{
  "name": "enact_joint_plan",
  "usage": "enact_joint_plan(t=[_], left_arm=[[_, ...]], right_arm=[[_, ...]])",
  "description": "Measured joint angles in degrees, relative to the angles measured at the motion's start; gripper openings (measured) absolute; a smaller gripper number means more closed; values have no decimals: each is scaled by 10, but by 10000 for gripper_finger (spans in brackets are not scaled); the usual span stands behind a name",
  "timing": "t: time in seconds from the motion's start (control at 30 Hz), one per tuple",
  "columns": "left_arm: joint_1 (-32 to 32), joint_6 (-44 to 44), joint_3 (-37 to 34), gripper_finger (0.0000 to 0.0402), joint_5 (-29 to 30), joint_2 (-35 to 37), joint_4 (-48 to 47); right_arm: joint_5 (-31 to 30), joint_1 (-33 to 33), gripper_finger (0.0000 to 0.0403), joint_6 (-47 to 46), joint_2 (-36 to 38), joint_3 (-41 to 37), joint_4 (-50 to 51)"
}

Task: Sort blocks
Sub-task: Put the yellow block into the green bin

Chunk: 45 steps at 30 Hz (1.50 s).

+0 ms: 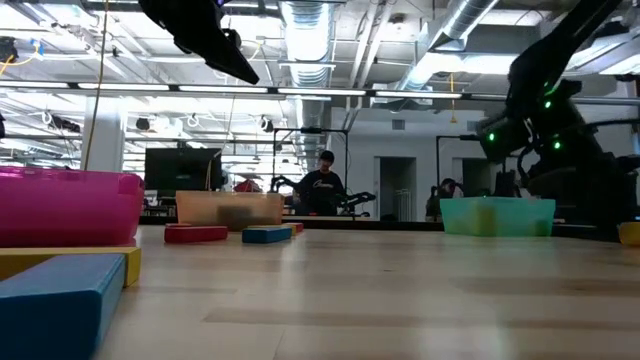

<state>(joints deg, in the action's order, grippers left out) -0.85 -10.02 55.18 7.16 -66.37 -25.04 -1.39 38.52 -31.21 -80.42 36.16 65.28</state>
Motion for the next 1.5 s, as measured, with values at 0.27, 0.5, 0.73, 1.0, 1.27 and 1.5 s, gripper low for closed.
enact_joint_plan(t=[0.27, 0.5, 0.73, 1.0, 1.27, 1.5], left_arm=[[7, -1, 0, 210, 0, 0, 0], [7, -4, 0, 210, 0, 0, 2], [7, -4, 0, 210, 3, 0, 2], [7, -4, 0, 210, 6, 0, 0], [9, 6, 0, 210, 8, 0, -34], [30, 30, 0, 210, 8, 0, -71]], right_arm=[[0, -15, 204, -4, -94, 3, 0], [13, -44, 161, -11, -91, 2, 3], [42, -55, 118, -18, -83, -1, 15], [81, -103, 124, -19, -83, 8, 1], [106, -174, 124, -3, -83, 96, -51], [106, -205, 124, 58, -83, 223, -127]])
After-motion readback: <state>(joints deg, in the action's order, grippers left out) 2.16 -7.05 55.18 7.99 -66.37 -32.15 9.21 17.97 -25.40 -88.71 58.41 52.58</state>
